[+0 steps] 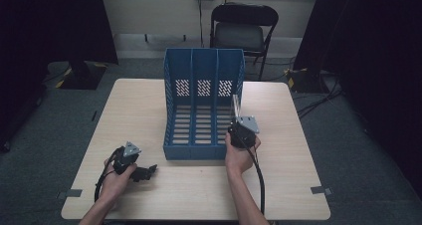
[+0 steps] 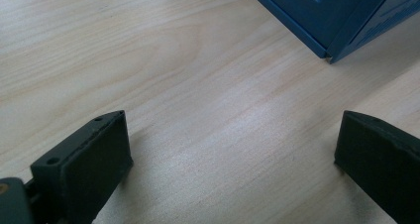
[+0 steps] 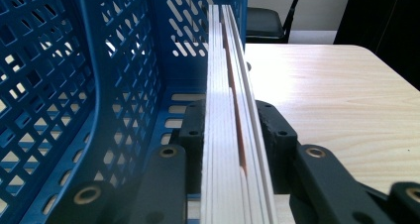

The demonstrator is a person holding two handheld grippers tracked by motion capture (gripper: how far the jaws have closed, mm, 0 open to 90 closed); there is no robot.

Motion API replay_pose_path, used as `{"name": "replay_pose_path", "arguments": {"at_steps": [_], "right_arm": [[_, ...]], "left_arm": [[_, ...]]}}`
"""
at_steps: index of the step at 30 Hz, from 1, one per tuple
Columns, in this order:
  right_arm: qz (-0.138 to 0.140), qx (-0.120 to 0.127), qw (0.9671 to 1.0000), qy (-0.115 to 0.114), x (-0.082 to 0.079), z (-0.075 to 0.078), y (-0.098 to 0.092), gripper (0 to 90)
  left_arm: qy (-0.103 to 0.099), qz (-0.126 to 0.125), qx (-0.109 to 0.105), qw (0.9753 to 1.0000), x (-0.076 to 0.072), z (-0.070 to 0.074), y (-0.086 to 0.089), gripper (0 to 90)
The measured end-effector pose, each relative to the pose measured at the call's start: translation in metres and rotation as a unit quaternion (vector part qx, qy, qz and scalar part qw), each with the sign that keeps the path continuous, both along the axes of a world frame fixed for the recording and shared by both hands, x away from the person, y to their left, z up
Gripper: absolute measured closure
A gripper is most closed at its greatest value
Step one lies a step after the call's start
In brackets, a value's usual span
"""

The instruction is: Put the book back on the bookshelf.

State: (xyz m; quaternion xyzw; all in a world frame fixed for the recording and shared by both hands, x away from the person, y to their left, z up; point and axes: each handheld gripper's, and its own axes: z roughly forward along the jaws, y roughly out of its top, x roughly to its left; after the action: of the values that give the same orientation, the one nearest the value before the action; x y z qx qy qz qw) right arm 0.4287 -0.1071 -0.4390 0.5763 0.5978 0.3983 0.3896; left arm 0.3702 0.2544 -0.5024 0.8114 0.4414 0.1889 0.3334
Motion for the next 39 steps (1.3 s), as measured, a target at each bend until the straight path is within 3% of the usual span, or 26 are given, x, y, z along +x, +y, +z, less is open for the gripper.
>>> {"name": "replay_pose_path", "arguments": {"at_steps": [4, 9, 16, 22, 39], "right_arm": [[-0.001, -0.005, 1.0000, 0.000, 0.0002, 0.0003, 0.0001, 66.9], [0.004, -0.008, 1.0000, 0.000, 0.0006, 0.0021, -0.0012, 59.5], [0.005, 0.017, 0.9998, 0.009, 0.0013, 0.0023, -0.0039, 48.2], [0.011, 0.021, 0.9997, 0.007, 0.0024, 0.0020, -0.0049, 43.4], [0.051, 0.033, 0.9981, -0.004, -0.0003, 0.0063, -0.0074, 31.1]], "left_arm": [[0.001, 0.002, -0.002, 1.0000, -0.0002, -0.0001, -0.0003, 0.3], [0.001, 0.002, -0.002, 1.0000, -0.0002, -0.0002, -0.0003, 0.3], [0.000, 0.004, -0.004, 1.0000, -0.0011, -0.0003, -0.0007, 0.3], [0.000, 0.006, -0.007, 1.0000, -0.0012, -0.0005, -0.0011, 0.4], [0.001, 0.004, -0.005, 1.0000, -0.0011, -0.0002, -0.0008, 0.3]]}}
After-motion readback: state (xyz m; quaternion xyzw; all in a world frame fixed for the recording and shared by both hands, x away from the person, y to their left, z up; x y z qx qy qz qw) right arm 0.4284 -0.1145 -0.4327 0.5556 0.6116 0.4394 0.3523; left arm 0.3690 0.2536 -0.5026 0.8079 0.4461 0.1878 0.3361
